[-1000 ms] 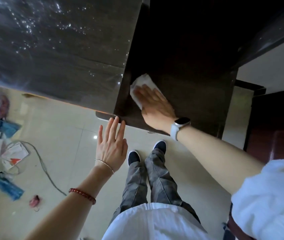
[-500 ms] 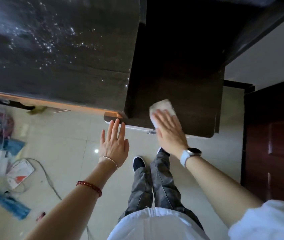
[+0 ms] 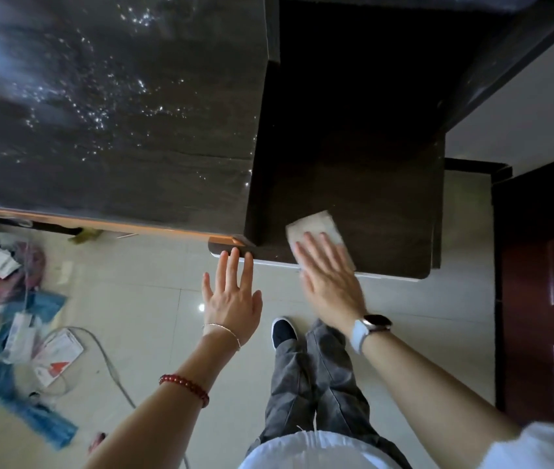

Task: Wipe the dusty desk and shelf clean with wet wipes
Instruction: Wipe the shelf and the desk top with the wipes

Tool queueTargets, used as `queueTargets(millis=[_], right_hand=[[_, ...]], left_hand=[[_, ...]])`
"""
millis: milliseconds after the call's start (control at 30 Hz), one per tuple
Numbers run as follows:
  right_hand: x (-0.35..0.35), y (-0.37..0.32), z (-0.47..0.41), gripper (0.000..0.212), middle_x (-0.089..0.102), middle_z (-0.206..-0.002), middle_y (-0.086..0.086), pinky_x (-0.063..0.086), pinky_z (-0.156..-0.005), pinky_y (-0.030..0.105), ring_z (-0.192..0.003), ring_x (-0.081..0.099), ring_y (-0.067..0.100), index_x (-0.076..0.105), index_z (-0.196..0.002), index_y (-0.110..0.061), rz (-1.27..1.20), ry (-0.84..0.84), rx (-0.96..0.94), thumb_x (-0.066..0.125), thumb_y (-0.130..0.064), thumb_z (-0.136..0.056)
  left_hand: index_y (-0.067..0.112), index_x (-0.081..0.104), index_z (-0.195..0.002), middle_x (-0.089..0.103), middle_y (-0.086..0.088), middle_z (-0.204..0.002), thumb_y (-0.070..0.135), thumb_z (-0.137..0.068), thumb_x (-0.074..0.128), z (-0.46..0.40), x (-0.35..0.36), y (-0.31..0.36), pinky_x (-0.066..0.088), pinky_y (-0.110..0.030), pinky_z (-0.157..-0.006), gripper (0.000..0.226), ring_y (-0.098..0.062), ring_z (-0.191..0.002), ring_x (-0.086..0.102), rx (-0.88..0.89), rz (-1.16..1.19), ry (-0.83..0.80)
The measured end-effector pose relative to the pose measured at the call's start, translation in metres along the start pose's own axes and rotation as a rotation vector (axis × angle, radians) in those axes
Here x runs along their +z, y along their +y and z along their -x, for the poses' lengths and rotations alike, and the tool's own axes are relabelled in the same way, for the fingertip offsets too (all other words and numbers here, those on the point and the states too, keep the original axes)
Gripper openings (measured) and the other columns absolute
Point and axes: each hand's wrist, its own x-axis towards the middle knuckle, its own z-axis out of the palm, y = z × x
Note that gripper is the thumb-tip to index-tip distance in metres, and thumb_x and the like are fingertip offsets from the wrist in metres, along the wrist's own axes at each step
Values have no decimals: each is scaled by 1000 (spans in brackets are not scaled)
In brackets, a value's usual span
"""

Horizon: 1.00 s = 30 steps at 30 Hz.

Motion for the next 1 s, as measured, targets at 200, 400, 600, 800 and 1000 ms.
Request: queueTargets(millis=[200,400,600,800,1000], right_hand=[[-35,63,0,54,1,-156,6,-6,-114,41,-142,-6,25,8,-146,-20,-111,98,546,12,-35,-95],[-17,8,-61,56,25,-151,10,2,-112,45,-140,15,33,31,-141,-15,-67,70,160,18,-31,-89],[-5,26,11,50,26,-150,-1,8,-114,38,-140,17,22,28,-142,-23,-25,1,-113,25,-26,-93],[-8,22,1,53,29,-149,11,14,-111,52,-138,14,29,37,-138,-15,-158,183,366,30,-15,-86],[23,-63,-12,84,34,-147,6,0,-113,41,-138,19,30,36,-138,-14,-133,111,0,55,16,-62]], left_hand=[[20,-8,-143,-12,-9,-154,39,-94,28,1,2,7,3,-50,-114,64,-27,-141,-16,-33,21,-1],[20,-1,-144,-5,-6,-155,35,-94,30,-2,2,7,5,-51,-113,60,-22,-142,-12,-33,51,32],[23,1,-144,-4,-4,-155,36,-95,27,1,2,6,5,-51,-114,57,-22,-142,-9,-61,50,26],[23,-2,-144,-6,-5,-155,36,-95,30,0,-1,3,12,-46,-116,60,-23,-142,-9,-14,49,36],[17,2,-144,-6,-3,-155,25,-93,35,5,-5,-14,7,-42,-117,62,-20,-142,-9,37,80,59]])
